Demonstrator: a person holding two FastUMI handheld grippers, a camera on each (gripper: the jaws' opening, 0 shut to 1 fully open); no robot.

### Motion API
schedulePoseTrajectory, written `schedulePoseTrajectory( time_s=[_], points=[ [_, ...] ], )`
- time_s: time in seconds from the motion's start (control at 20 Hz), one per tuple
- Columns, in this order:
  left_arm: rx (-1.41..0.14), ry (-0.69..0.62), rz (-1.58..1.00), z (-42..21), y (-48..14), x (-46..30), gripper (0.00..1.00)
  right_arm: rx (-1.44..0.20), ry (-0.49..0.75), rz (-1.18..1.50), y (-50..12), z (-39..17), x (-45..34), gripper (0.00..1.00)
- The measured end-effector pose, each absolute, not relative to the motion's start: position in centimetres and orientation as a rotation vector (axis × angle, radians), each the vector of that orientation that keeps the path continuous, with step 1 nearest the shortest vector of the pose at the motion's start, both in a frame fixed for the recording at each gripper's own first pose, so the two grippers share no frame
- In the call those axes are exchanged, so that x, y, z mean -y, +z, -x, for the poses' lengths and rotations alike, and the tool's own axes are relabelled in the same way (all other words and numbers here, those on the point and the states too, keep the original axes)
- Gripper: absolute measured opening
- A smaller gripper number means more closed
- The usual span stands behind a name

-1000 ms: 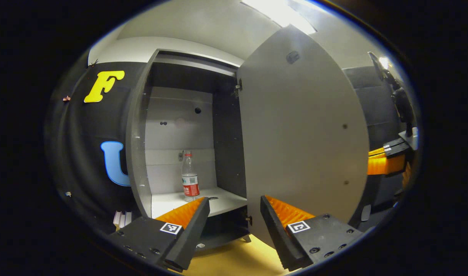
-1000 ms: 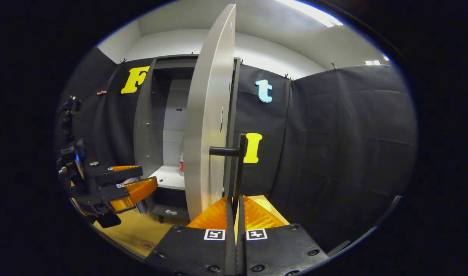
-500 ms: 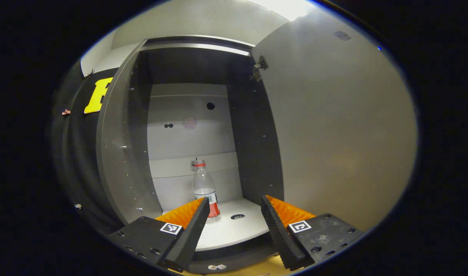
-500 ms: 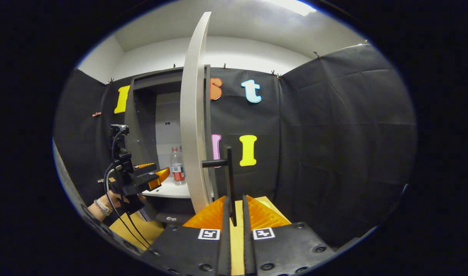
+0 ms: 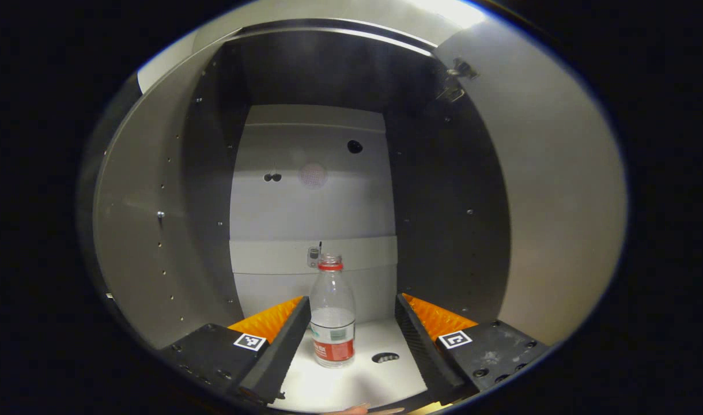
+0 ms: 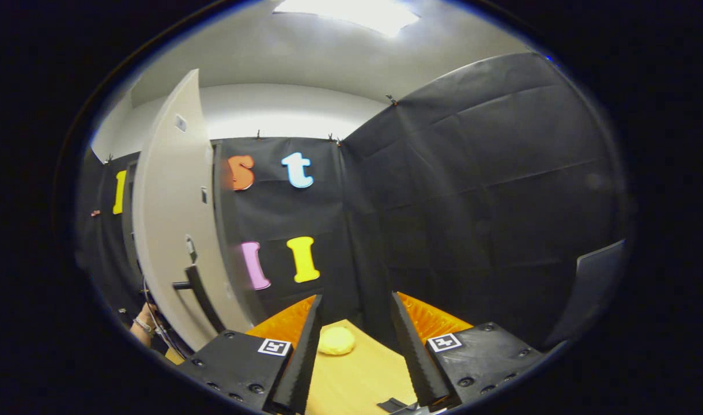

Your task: Open the cabinet door with the right hand, grasp the bottle in the cabinet with the left hand and place it on the coaster, then close the cabinet door with the right hand.

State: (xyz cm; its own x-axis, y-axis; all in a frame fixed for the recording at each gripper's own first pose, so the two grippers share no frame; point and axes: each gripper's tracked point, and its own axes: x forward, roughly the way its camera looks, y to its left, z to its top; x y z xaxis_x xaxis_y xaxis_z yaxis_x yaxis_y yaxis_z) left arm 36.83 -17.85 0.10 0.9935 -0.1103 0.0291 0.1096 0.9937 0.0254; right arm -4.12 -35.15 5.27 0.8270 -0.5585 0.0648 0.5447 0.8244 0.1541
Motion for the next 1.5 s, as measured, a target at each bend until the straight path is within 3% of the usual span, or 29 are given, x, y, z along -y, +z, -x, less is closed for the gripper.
schedulePoseTrajectory(
  time_s=[0.05,0.1,0.15,0.25,0.3,0.65,0.75,0.85,1.5],
  points=[
    [0.023,-0.096,-0.023,-37.6,-0.3,17.7,0.93,0.119,-0.612,-0.128,5.3,4.2,35.9,0.75],
    [0.009,-0.084,-0.017,-38.4,-0.9,17.4,0.93,0.129,-0.626,-0.124,5.4,4.0,36.5,0.81],
    [-0.003,-0.070,-0.013,-39.2,-1.3,17.0,0.94,0.133,-0.638,-0.114,5.4,3.8,37.2,0.75],
    [-0.016,-0.046,-0.012,-41.2,-2.1,16.3,0.93,0.121,-0.670,-0.073,4.4,3.5,38.0,0.84],
    [-0.030,-0.040,-0.010,-41.9,-2.6,16.2,0.93,0.103,-0.687,-0.052,3.8,3.2,38.7,0.98],
    [-0.111,-0.033,0.033,-46.2,-5.4,15.6,0.93,0.031,-0.705,0.065,3.1,-0.5,40.2,0.97],
    [-0.119,-0.038,0.025,-46.2,-5.6,15.6,0.80,0.018,-0.696,0.065,2.9,-0.8,39.6,0.97],
    [-0.129,-0.065,0.024,-45.2,-5.3,15.8,0.80,0.009,-0.695,0.067,2.9,-0.6,38.9,0.97],
    [-0.038,-0.326,-0.026,-25.5,-1.6,13.7,0.80,0.044,-0.617,0.136,5.6,3.1,26.0,0.98]
  ],
)
